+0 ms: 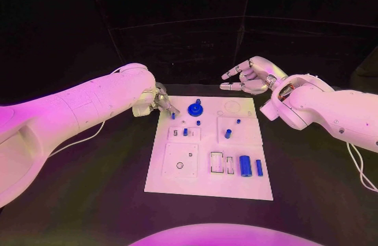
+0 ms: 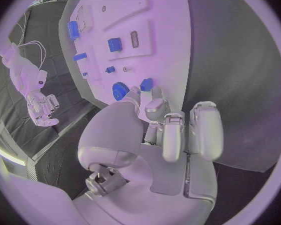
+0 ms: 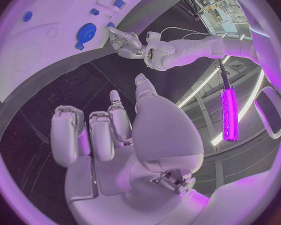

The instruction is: Assemble the parts on the task board

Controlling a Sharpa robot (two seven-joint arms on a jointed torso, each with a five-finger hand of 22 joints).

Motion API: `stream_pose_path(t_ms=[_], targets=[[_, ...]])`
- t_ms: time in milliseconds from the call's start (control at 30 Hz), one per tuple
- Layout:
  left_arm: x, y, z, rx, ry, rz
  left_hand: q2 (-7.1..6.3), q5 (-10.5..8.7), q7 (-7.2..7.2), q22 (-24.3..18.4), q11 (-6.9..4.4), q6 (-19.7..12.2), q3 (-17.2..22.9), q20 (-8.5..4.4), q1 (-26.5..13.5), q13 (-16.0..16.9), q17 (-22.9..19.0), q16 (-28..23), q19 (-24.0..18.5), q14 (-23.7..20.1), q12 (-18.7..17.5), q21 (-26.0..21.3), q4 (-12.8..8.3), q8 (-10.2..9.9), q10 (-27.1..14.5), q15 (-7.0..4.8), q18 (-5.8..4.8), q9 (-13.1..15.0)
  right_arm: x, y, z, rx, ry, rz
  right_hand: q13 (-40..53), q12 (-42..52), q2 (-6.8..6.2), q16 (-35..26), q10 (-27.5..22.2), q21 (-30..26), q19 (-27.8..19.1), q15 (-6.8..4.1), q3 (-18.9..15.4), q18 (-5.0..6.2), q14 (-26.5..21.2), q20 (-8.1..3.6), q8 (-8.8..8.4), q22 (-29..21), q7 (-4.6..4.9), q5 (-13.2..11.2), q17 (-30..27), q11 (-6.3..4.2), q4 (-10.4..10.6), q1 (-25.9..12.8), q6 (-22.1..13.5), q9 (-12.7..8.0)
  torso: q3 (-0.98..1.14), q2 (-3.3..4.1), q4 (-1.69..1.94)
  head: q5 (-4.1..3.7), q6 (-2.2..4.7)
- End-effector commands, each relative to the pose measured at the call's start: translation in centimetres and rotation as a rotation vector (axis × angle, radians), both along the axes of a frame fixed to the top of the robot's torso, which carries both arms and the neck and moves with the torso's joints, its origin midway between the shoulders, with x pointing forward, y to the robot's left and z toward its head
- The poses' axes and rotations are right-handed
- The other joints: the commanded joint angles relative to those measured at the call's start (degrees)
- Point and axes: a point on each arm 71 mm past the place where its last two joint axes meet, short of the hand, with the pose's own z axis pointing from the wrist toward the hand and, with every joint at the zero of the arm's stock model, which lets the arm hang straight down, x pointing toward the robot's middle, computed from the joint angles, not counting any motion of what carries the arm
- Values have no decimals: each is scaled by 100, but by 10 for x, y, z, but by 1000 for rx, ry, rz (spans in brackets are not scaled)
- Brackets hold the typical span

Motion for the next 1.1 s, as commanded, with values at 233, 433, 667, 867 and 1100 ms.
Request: stream_pose_path(t_ms=[233, 433, 667, 867, 1100], targets=[[1, -1, 0, -6, 2, -11, 44, -30, 12, 2, 17, 53, -1, 42, 114, -7, 1509, 18, 3, 615, 34, -22, -75, -26, -27, 36, 39, -24, 0, 2, 2, 5, -4, 12, 372, -9, 43, -19, -18, -17, -21, 8, -25, 25, 424, 16, 25, 101, -40, 26, 763, -12, -5, 10, -9, 1, 1, -3, -1, -8, -13], [0, -3, -1, -9, 2, -16, 73, -30, 14, 8, 18, 65, 1, 44, 196, -10, 1509, 18, 5, 615, 36, -21, -136, -35, -29, 38, 39, -46, 0, 2, 2, 5, -3, 12, 372, -9, 43, -19, -18, -17, -21, 8, -25, 25, 424, 16, 25, 101, -40, 26, 763, -12, -5, 10, -9, 1, 2, -3, 5, -13, -7], [0, -6, 0, -19, -5, -24, 277, -29, -15, 22, -9, 94, 177, 38, 550, 1, 1509, 18, 9, 615, 51, -18, -365, -52, -21, 22, 38, -90, 0, 2, 2, 5, -3, 13, 372, -9, 43, -19, -18, -17, -21, 8, -25, 25, 424, 16, 25, 101, -40, 26, 763, -12, -5, 10, -9, 1, 0, -2, 6, -11, -19], [-2, -9, -1, -24, -2, -37, 361, -33, -41, 44, -31, 123, 318, 19, 780, 11, 1509, 18, 17, 615, 57, -7, -544, -66, -16, 1, 34, -123, 0, 2, 1, 4, -3, 13, 372, -9, 43, -19, -18, -17, -21, 8, -25, 25, 424, 16, 25, 101, -40, 26, 763, -12, -5, 10, -9, 1, 1, 0, 5, -11, -37], [-3, -11, 0, -33, -7, -47, 529, -37, -98, 80, -80, 193, 537, -3, 1042, 18, 1509, 18, 28, 615, 58, 13, -740, -59, -2, -29, 27, -147, 0, 2, 1, 4, -3, 14, 372, -9, 43, -19, -18, -17, -21, 8, -25, 25, 424, 16, 25, 101, -40, 26, 763, -12, -5, 10, -9, 1, -1, -2, 6, -13, -46]])
